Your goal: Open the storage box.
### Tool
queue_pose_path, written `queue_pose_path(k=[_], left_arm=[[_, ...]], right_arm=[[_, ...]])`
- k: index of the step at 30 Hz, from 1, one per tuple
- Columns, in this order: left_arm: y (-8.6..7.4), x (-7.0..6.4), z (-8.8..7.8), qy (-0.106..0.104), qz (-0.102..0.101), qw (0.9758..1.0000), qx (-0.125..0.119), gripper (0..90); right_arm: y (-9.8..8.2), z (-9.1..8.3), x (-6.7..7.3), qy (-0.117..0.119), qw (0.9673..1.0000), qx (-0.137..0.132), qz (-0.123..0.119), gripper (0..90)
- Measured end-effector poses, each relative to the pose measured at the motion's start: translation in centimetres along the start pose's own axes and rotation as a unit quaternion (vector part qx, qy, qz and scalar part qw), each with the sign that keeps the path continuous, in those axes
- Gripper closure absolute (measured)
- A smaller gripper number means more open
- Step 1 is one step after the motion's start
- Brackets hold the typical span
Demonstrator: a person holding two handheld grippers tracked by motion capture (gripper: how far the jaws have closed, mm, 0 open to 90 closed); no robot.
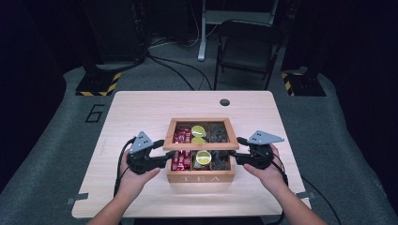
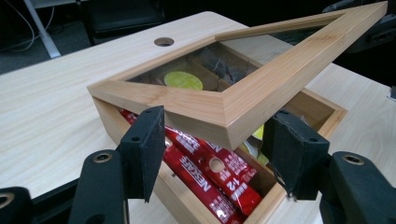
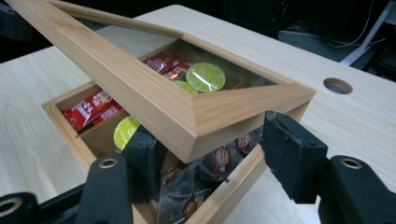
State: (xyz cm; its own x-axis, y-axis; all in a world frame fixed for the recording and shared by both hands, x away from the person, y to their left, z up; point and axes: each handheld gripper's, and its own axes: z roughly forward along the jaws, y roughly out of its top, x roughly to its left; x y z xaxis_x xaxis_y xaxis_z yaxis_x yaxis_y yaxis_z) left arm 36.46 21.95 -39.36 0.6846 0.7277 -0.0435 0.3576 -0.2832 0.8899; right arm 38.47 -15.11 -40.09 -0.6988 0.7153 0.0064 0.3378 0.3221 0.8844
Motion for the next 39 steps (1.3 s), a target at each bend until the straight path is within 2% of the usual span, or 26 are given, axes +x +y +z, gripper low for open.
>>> queue_pose_path(k=[3, 7, 10, 14, 17, 21, 30, 35, 39], left_arm=[[0.6, 0.2, -0.1, 0.002, 0.002, 1.0000, -0.004, 40.5], [1.5, 0.6, -0.1, 0.001, -0.007, 0.9999, -0.012, 41.1], [2.1, 0.9, -0.1, 0.005, -0.003, 0.9999, -0.013, 43.6], [2.9, 1.3, -0.1, 0.005, -0.006, 0.9999, -0.009, 45.2], [3.5, 1.5, 0.0, 0.012, 0.002, 0.9999, -0.009, 46.6], [4.1, 1.8, 0.2, 0.017, 0.001, 0.9998, -0.010, 46.9], [5.3, 2.3, 0.7, 0.030, 0.004, 0.9995, -0.012, 48.1], [5.9, 2.6, 0.8, 0.034, 0.005, 0.9994, -0.009, 49.4], [6.3, 2.9, 0.9, 0.038, 0.000, 0.9992, -0.014, 50.9]], right_arm=[[0.7, 0.0, -0.3, 0.001, 1.0000, -0.004, 0.002, 39.2], [1.8, 0.0, -0.6, 0.001, 1.0000, -0.009, 0.001, 39.3], [2.8, 0.1, -0.7, -0.001, 0.9998, -0.010, -0.016, 38.9], [3.5, 0.2, -0.8, -0.007, 0.9998, -0.009, -0.019, 38.9], [4.1, 0.2, -1.1, -0.004, 0.9997, -0.011, -0.023, 39.5], [4.7, 0.2, -1.3, -0.011, 0.9997, -0.013, -0.019, 40.2], [6.1, 0.5, -1.6, -0.025, 0.9987, -0.011, -0.042, 42.5], [7.0, 1.0, -1.4, -0.029, 0.9975, -0.011, -0.063, 42.7], [7.6, 1.4, -1.3, -0.035, 0.9972, -0.011, -0.065, 42.6]])
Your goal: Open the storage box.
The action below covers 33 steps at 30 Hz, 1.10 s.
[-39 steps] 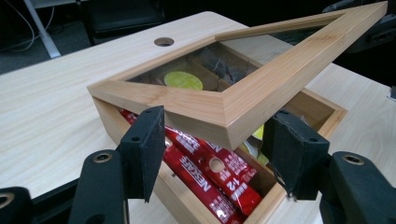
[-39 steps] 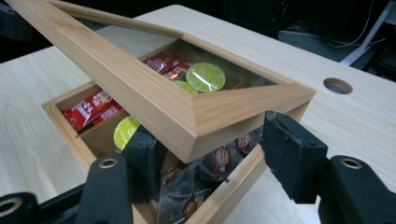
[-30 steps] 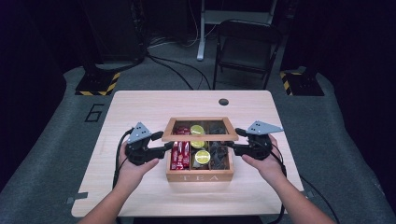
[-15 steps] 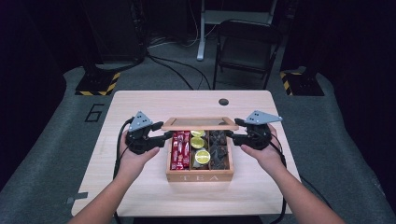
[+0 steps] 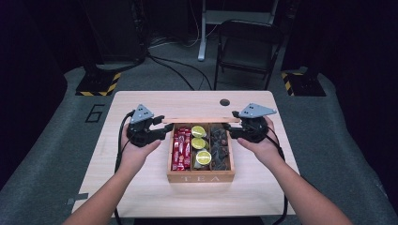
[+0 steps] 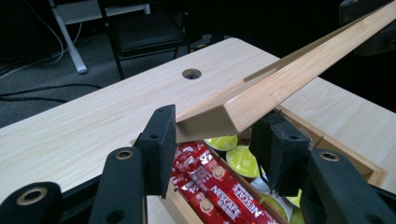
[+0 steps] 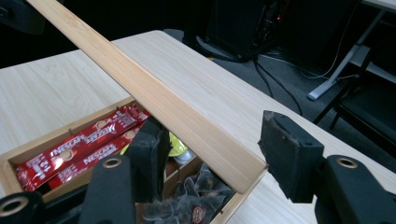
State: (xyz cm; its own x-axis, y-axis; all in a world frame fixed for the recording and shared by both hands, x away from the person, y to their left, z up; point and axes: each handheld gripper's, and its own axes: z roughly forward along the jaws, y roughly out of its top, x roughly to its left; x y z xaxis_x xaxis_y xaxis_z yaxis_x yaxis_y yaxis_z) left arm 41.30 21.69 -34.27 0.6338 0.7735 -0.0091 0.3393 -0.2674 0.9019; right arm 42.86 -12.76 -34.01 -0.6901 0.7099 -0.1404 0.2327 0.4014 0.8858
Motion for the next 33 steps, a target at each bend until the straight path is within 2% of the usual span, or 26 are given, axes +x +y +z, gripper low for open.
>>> queue_pose_path(k=[5, 11, 18, 21, 25, 28, 31, 33], left_arm=[[0.5, 0.5, 0.4, 0.003, 0.000, 1.0000, -0.005, 52.3], [0.9, 0.7, 0.7, 0.007, -0.002, 1.0000, -0.006, 52.7], [1.6, 1.1, 1.4, 0.013, -0.006, 0.9998, -0.016, 49.4], [1.8, 1.4, 1.9, 0.019, 0.001, 0.9997, -0.013, 49.5], [2.1, 1.7, 2.5, 0.031, 0.005, 0.9994, -0.015, 54.2], [2.1, 2.0, 2.9, 0.035, 0.001, 0.9992, -0.020, 54.9], [2.2, 2.1, 3.2, 0.042, 0.010, 0.9989, -0.018, 56.4], [2.4, 2.3, 3.3, 0.043, 0.006, 0.9989, -0.019, 56.6]], right_arm=[[0.3, 0.2, -0.8, 0.005, 0.9998, -0.011, 0.013, 43.4], [0.6, 0.4, -1.2, 0.004, 0.9998, -0.013, 0.015, 44.5], [1.3, 1.0, -2.1, 0.003, 0.9991, -0.021, 0.035, 44.5], [1.5, 1.1, -2.3, -0.001, 0.9989, -0.022, 0.041, 45.2], [2.0, 1.4, -2.8, 0.000, 0.9988, -0.020, 0.045, 45.4], [2.2, 1.6, -3.1, -0.004, 0.9986, -0.022, 0.047, 46.7], [2.3, 1.7, -3.4, -0.004, 0.9984, -0.027, 0.049, 48.1], [2.3, 1.8, -3.5, -0.003, 0.9983, -0.028, 0.051, 48.5]])
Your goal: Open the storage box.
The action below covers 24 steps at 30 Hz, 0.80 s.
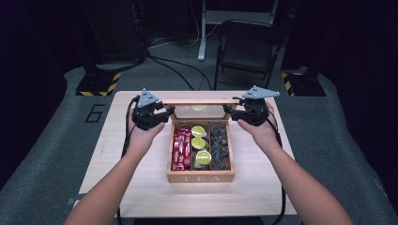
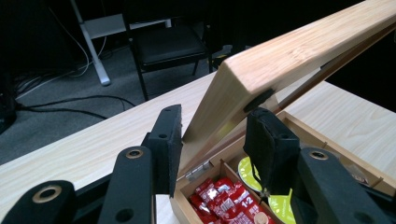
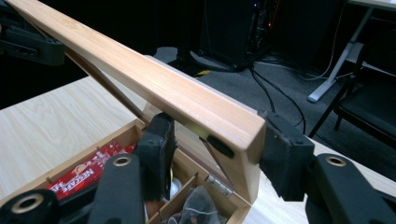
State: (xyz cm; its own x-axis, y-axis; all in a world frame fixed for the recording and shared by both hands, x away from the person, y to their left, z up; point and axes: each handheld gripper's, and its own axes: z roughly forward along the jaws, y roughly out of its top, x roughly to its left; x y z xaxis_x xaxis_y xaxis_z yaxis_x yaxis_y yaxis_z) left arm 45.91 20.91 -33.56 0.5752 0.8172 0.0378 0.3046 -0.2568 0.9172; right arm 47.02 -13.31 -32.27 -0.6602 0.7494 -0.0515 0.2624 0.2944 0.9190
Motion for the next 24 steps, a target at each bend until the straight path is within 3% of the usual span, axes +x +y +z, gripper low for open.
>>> queue_pose_path(k=[12, 19, 24], left_arm=[[0.7, 1.2, 0.8, 0.000, -0.013, 0.9999, -0.004, 62.1], [1.3, 1.5, 1.3, 0.008, -0.011, 0.9999, -0.001, 63.1], [1.6, 1.7, 1.6, 0.011, -0.008, 0.9999, 0.004, 63.4]], right_arm=[[-0.7, 2.0, -2.0, -0.002, 0.9998, 0.018, 0.007, 49.5], [-1.1, 3.3, -2.3, -0.008, 0.9995, 0.027, 0.010, 49.6], [-1.1, 4.1, -2.8, -0.010, 0.9991, 0.036, 0.017, 55.9]])
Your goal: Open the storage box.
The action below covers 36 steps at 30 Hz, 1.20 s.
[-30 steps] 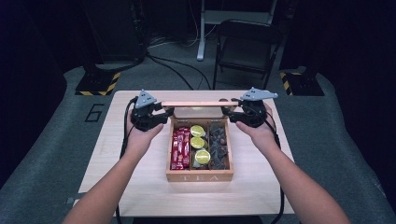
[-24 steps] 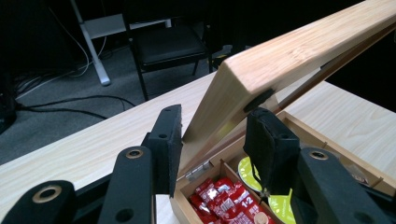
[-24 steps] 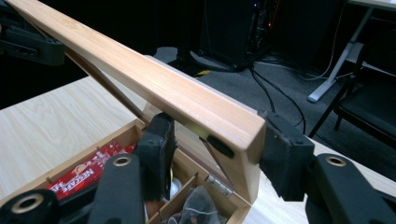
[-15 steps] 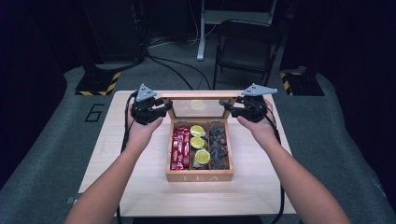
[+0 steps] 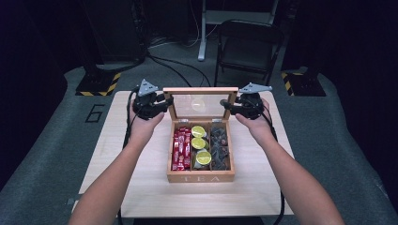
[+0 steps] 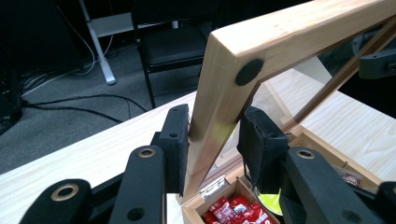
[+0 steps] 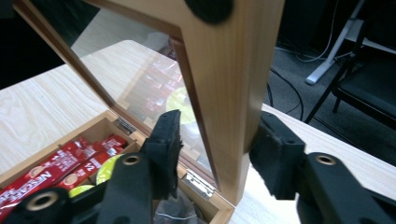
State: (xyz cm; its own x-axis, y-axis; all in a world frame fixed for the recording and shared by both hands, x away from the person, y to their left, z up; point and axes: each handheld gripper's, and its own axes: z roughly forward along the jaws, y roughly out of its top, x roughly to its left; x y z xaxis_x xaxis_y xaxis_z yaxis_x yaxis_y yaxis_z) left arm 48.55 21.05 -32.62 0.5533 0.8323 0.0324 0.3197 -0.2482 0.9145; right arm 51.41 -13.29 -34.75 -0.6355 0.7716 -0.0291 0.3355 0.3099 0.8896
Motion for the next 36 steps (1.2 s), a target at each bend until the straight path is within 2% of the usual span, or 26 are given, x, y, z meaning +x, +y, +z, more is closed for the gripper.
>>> queue_pose_path(k=[2, 6, 9, 15, 18, 24, 28, 29, 31, 34, 36], left_arm=[[0.0, 0.0, 0.1, 0.001, -0.003, 1.0000, -0.002, 63.6], [0.1, 0.2, 0.3, 0.002, -0.005, 1.0000, -0.007, 63.6], [0.0, 0.2, 0.4, 0.002, -0.002, 1.0000, -0.007, 63.3], [-0.6, 0.3, 1.3, 0.004, 0.002, 0.9999, 0.011, 60.6], [-1.3, 0.5, 1.9, 0.002, -0.004, 0.9999, 0.015, 60.5], [-2.0, 0.9, 2.9, 0.005, -0.007, 0.9995, 0.029, 64.0], [-2.0, 0.8, 3.2, 0.014, -0.012, 0.9996, 0.022, 64.4], [-2.0, 0.8, 3.2, 0.015, -0.012, 0.9996, 0.022, 64.5], [-1.9, 0.8, 3.3, 0.018, -0.015, 0.9995, 0.022, 64.6], [-1.9, 0.8, 3.5, 0.024, -0.016, 0.9993, 0.022, 64.7], [-1.9, 0.7, 3.6, 0.028, -0.022, 0.9992, 0.016, 64.9]], right_arm=[[0.0, 0.2, -0.1, 0.000, 1.0000, 0.004, 0.004, 56.0], [0.0, 0.4, -0.3, -0.005, 0.9998, 0.001, -0.017, 57.6], [0.0, 0.4, -0.3, -0.004, 0.9999, 0.003, -0.010, 57.8], [0.1, 0.5, -0.2, -0.013, 0.9999, -0.001, -0.004, 57.8], [0.1, 0.6, -0.3, -0.014, 0.9998, -0.002, -0.010, 57.9], [0.2, 0.7, -0.4, -0.013, 0.9999, -0.002, -0.003, 57.7], [0.2, 0.9, -0.4, -0.015, 0.9999, -0.006, 0.001, 56.9], [0.2, 1.0, -0.6, -0.015, 0.9998, -0.007, -0.006, 56.5], [0.2, 1.2, -0.6, -0.015, 0.9999, -0.008, 0.001, 54.8], [-0.1, 1.6, -0.6, -0.015, 0.9998, -0.009, -0.013, 52.6], [-0.4, 1.8, -0.7, -0.016, 0.9998, -0.004, -0.011, 51.2]])
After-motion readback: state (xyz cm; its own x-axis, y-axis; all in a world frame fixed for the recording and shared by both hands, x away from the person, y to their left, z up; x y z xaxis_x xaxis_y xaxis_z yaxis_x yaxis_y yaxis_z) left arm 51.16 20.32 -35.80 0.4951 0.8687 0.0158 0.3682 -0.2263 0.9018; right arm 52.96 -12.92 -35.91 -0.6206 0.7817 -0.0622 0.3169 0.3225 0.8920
